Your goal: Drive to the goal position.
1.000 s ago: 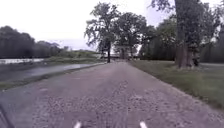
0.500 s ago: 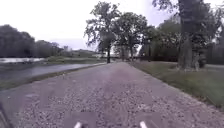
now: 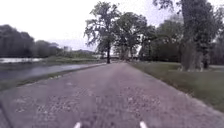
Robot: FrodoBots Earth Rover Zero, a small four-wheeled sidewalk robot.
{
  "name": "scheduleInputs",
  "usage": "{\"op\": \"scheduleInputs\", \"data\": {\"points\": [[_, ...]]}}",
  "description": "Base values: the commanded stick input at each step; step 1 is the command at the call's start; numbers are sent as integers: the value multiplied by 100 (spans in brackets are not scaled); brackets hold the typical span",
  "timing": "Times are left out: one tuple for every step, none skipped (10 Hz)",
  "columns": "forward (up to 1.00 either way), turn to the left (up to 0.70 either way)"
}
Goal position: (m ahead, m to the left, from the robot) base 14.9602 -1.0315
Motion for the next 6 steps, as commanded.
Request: {"op": "scheduleInputs", "data": {"points": [[70,0],[70,0],[70,0],[70,0],[70,0],[70,0]]}}
